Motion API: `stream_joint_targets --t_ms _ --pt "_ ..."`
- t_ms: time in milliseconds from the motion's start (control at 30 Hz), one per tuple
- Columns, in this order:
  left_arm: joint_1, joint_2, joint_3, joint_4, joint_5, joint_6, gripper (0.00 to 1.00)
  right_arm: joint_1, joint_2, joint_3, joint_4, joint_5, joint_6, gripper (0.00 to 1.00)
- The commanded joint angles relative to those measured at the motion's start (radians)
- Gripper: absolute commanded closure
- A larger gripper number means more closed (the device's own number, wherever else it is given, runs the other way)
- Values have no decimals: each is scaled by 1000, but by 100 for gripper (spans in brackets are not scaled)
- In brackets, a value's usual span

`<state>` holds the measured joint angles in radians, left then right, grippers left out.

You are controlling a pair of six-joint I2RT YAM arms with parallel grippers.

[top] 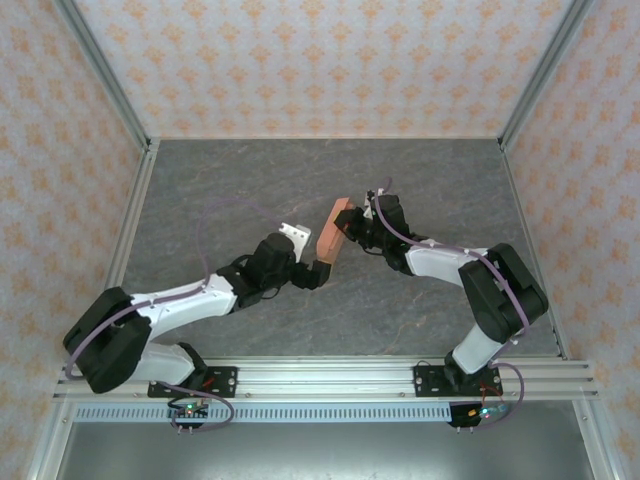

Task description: Fold the paper box

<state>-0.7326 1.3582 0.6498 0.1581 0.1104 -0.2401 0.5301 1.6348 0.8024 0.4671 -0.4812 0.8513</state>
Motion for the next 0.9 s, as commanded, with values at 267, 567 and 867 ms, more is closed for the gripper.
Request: stream_joint_targets --t_ms 267,567,867 --pt "-22 211 142 128 -139 88 13 9 5 17 -73 45 -47 99" --pt "-23 272 175 119 -104 95 32 9 3 11 -71 51 -44 98" --pt "-24 266 54 298 -126 84 19 8 5 14 -74 51 -46 99"
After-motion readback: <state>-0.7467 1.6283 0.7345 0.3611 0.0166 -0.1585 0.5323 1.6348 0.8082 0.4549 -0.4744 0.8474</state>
